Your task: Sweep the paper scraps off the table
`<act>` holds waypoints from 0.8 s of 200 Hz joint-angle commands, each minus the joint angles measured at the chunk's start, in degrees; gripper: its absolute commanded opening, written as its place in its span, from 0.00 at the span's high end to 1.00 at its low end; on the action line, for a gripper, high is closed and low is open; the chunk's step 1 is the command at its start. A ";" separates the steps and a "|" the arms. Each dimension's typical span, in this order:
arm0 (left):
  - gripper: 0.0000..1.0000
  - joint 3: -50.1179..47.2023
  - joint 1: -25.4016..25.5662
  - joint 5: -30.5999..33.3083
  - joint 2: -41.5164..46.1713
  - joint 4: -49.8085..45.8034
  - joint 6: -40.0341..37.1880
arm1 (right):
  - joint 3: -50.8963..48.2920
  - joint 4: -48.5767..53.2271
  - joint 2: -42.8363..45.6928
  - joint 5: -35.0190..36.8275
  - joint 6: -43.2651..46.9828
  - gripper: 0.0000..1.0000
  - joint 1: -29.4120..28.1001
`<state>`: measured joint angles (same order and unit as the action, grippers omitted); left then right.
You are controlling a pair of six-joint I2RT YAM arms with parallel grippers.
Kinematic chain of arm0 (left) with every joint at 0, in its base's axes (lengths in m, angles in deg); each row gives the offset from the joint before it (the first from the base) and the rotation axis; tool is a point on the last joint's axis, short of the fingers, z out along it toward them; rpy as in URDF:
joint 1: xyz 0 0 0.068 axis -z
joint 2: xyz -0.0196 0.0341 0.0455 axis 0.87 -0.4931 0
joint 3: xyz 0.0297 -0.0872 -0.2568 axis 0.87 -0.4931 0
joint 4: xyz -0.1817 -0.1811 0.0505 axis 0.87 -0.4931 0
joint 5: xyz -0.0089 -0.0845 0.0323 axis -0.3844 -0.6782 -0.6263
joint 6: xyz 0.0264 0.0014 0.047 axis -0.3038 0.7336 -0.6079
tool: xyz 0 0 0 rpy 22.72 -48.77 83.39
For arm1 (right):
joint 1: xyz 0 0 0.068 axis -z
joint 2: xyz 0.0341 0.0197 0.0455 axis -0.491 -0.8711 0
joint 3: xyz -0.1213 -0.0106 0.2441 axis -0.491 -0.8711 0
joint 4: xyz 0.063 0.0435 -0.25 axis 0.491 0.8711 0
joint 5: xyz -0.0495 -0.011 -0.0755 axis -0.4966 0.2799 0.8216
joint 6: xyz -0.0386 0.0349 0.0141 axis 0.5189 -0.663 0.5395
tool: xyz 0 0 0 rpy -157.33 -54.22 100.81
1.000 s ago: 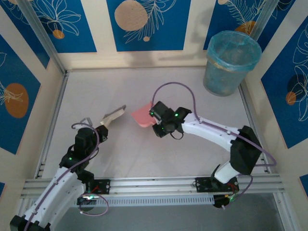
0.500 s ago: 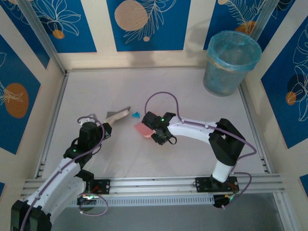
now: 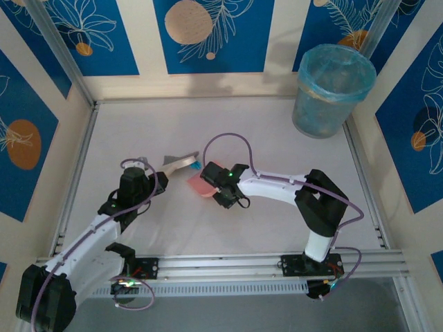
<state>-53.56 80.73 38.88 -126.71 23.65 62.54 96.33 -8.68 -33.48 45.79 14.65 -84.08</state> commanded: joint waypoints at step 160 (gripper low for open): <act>1.00 5.09 8.50 -10.93 -5.77 4.33 -0.94 | -3.85 -3.97 -1.04 1.45 -1.62 1.00 2.66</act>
<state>-50.32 87.96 30.24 -132.32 26.14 62.52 93.64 -13.84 -33.92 45.68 14.14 -81.79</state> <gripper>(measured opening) 0.236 0.257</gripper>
